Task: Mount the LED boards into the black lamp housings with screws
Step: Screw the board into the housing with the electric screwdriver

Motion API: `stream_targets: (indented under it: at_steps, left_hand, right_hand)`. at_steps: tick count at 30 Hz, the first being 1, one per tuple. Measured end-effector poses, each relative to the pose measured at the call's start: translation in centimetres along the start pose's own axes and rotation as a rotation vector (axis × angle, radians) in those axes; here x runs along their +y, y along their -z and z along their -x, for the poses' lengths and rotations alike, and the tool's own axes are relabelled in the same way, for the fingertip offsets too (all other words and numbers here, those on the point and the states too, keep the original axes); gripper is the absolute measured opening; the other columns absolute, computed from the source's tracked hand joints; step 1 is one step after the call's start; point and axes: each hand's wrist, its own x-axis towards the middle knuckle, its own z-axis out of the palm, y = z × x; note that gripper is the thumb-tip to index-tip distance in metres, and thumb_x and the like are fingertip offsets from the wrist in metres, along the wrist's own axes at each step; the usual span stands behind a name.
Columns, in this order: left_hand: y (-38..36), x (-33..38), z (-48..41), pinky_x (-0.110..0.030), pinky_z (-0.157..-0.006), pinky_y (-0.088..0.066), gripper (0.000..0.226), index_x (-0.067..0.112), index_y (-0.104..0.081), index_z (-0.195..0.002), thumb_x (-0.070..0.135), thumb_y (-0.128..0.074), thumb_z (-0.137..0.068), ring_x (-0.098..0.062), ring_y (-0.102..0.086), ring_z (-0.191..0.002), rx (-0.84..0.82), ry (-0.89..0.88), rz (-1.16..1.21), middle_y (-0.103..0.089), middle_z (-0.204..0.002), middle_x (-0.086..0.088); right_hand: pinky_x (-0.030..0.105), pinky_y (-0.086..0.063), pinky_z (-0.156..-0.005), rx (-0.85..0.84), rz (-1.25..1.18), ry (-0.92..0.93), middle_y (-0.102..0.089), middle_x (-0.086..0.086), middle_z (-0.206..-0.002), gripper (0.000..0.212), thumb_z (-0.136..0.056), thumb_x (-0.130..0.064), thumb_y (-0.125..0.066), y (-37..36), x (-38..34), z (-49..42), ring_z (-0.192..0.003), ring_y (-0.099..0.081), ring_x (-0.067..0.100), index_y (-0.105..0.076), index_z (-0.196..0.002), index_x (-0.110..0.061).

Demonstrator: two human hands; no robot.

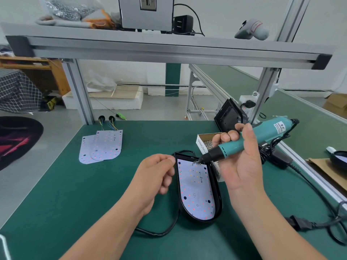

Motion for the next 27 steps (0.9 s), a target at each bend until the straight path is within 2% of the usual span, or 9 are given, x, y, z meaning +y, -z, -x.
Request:
stream_targets:
  at_steps: [2, 4, 7, 9, 11, 16, 27]
  left_hand:
    - [0.1, -0.4, -0.3, -0.025, -0.046, -0.035, 0.033, 0.021, -0.069, -0.100, 0.049, -0.070, -0.083, -0.011, -0.043, -0.053, 0.058, 0.024, -0.181, -0.055, -0.072, 0.006]
    - [-0.1, -1.1, 0.0, -0.025, -0.055, -0.040, 0.051, 0.033, -0.066, -0.106, 0.072, -0.069, -0.073, -0.004, -0.048, -0.054, 0.049, 0.012, -0.398, -0.059, -0.073, 0.013]
    - [-0.7, -2.1, 0.3, -0.025, -0.061, -0.040, 0.059, 0.041, -0.061, -0.106, 0.084, -0.064, -0.066, 0.009, -0.056, -0.064, -0.005, -0.021, -0.641, -0.064, -0.078, 0.026]
    - [-0.9, -2.2, 0.3, -0.020, -0.057, -0.037, 0.050, 0.041, -0.059, -0.103, 0.078, -0.063, -0.070, 0.013, -0.055, -0.065, -0.009, -0.033, -0.694, -0.062, -0.074, 0.028]
    - [-0.9, -2.2, 0.2, -0.017, -0.049, -0.032, 0.040, 0.035, -0.060, -0.099, 0.066, -0.062, -0.073, 0.009, -0.053, -0.058, -0.014, -0.042, -0.703, -0.058, -0.066, 0.030]
    - [-0.7, -2.5, -0.2, -0.027, -0.055, -0.038, 0.026, 0.024, -0.059, -0.092, 0.043, -0.064, -0.075, -0.005, -0.045, -0.055, 0.001, -0.028, -0.673, -0.056, -0.068, 0.018]
    - [-0.6, -3.1, -0.8, -0.027, -0.054, -0.036, 0.026, 0.022, -0.054, -0.086, 0.041, -0.062, -0.070, -0.004, -0.040, -0.050, 0.003, -0.037, -0.660, -0.050, -0.057, 0.025]
  right_hand:
    - [0.036, -0.054, -0.087, 0.016, 0.037, 0.034, -0.049, -0.002, -0.076, 0.015, -0.100, -0.028, -0.070, 0.6, -0.4, -0.6, -0.070, -0.050, 0.014, -0.062, -0.101, -0.015]
    - [0.036, -0.055, -0.082, 0.046, 0.098, 0.059, -0.048, -0.001, -0.076, 0.015, -0.099, -0.023, -0.072, 1.4, -0.8, -1.3, -0.070, -0.051, 0.015, -0.060, -0.104, -0.015]
    - [0.035, -0.054, -0.075, 0.076, 0.175, 0.081, -0.049, -0.001, -0.075, 0.014, -0.097, -0.019, -0.074, 2.6, -0.9, -2.1, -0.068, -0.051, 0.016, -0.062, -0.103, -0.017]
    - [0.035, -0.053, -0.071, 0.074, 0.217, 0.098, -0.049, 0.000, -0.074, 0.008, -0.098, -0.016, -0.072, 3.2, -0.9, -2.5, -0.065, -0.050, 0.016, -0.065, -0.097, -0.018]
    - [0.034, -0.052, -0.070, 0.060, 0.254, 0.105, -0.047, 0.000, -0.074, 0.009, -0.098, -0.015, -0.070, 3.5, -0.9, -2.8, -0.065, -0.049, 0.017, -0.066, -0.092, -0.020]
    - [0.035, -0.052, -0.067, 0.009, 0.316, 0.111, -0.046, 0.000, -0.073, 0.008, -0.097, -0.016, -0.070, 3.9, -0.5, -3.2, -0.064, -0.048, 0.017, -0.063, -0.095, -0.018]
    - [0.035, -0.051, -0.069, -0.045, 0.392, 0.117, -0.047, 0.001, -0.071, 0.009, -0.094, -0.016, -0.072, 3.7, -0.2, -2.9, -0.064, -0.047, 0.018, -0.064, -0.095, -0.020]
